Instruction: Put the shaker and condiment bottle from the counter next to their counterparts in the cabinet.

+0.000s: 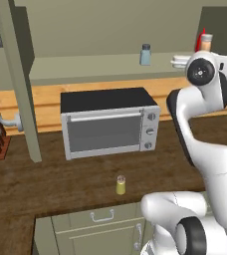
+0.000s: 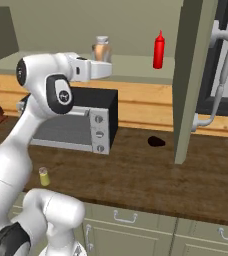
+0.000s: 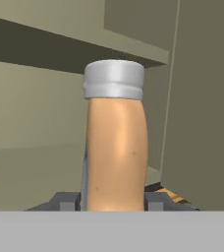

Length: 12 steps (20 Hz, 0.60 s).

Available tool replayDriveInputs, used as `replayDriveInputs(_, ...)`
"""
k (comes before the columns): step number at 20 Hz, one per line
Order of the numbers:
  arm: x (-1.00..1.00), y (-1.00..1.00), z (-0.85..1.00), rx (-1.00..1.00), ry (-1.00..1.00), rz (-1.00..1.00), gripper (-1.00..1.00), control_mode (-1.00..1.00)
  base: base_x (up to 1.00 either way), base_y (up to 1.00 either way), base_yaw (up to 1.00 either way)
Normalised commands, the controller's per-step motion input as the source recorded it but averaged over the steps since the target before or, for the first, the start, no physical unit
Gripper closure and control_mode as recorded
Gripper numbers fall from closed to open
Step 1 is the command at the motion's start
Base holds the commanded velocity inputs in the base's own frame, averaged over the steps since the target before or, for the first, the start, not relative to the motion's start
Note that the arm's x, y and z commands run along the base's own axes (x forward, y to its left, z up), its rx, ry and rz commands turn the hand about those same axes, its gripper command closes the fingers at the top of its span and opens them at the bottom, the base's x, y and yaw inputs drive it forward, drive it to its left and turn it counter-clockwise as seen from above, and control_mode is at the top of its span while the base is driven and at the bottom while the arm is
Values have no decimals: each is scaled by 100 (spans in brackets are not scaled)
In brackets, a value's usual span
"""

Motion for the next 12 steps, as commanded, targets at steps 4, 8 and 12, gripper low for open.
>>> replayDriveInputs(4,42,-4,-36,-3,0,0,100,-100,0,0,0)
replayDriveInputs(8,47,-17,-11,0,-2,0,100,-100,0,0,0)
replayDriveInputs(12,50,-22,0,0,-3,0,100,-100,0,0,0)
